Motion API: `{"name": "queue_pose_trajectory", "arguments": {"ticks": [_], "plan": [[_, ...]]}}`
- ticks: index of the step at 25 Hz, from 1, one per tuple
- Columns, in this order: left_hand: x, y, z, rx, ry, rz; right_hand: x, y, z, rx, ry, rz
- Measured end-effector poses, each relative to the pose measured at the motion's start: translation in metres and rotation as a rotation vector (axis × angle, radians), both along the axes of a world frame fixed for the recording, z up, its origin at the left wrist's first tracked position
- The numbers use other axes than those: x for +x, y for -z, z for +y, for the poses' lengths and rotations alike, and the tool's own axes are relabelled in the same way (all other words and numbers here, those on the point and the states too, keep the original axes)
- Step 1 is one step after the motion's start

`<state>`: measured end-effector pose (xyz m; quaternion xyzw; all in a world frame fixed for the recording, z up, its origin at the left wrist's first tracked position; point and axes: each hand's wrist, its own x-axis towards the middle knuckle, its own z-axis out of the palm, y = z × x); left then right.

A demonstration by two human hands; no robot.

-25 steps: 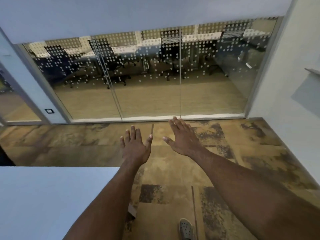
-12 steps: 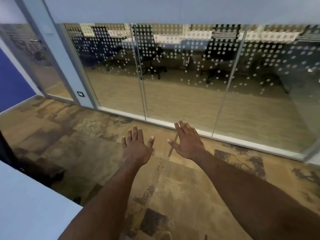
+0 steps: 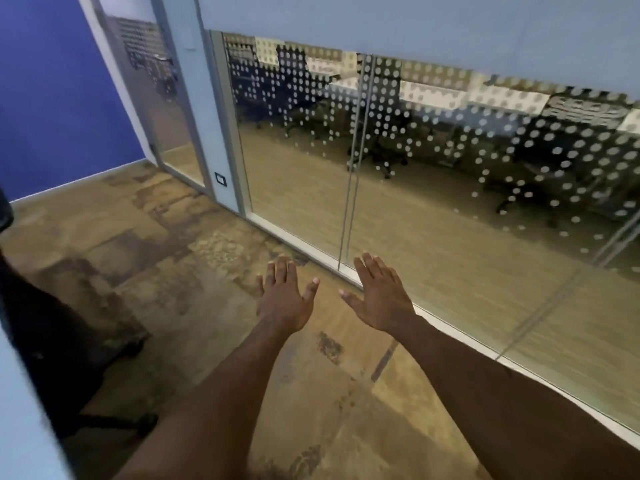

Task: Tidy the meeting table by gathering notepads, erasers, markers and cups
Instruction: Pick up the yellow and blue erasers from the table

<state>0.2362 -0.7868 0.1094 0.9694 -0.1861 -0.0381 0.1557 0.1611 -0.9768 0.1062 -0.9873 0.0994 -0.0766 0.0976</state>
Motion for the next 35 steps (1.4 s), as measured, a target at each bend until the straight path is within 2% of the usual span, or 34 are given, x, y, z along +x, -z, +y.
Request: {"name": "queue_pose_trajectory", "arguments": {"ticks": [8, 12, 19, 26, 30, 35], "plan": [[0.169, 0.009, 0.027, 0.012, -0.253, -0.031, 0.236, 0.015, 0.015, 0.041, -0.265, -0.007], [0.275, 0.021, 0.041, 0.024, -0.414, 0.026, 0.373, 0.024, 0.022, 0.057, -0.396, 0.008], [0.428, 0.000, 0.079, 0.078, -0.685, 0.070, 0.579, 0.013, 0.058, 0.034, -0.672, 0.115], [0.547, 0.006, 0.152, 0.043, -0.917, 0.075, 0.739, 0.031, 0.151, 0.039, -0.851, 0.097], [0.640, 0.027, 0.212, 0.039, -0.992, 0.082, 0.840, 0.045, 0.224, 0.042, -0.908, 0.098], [0.762, 0.020, 0.293, 0.038, -1.037, 0.081, 0.969, 0.031, 0.308, 0.034, -0.961, 0.073]]}}
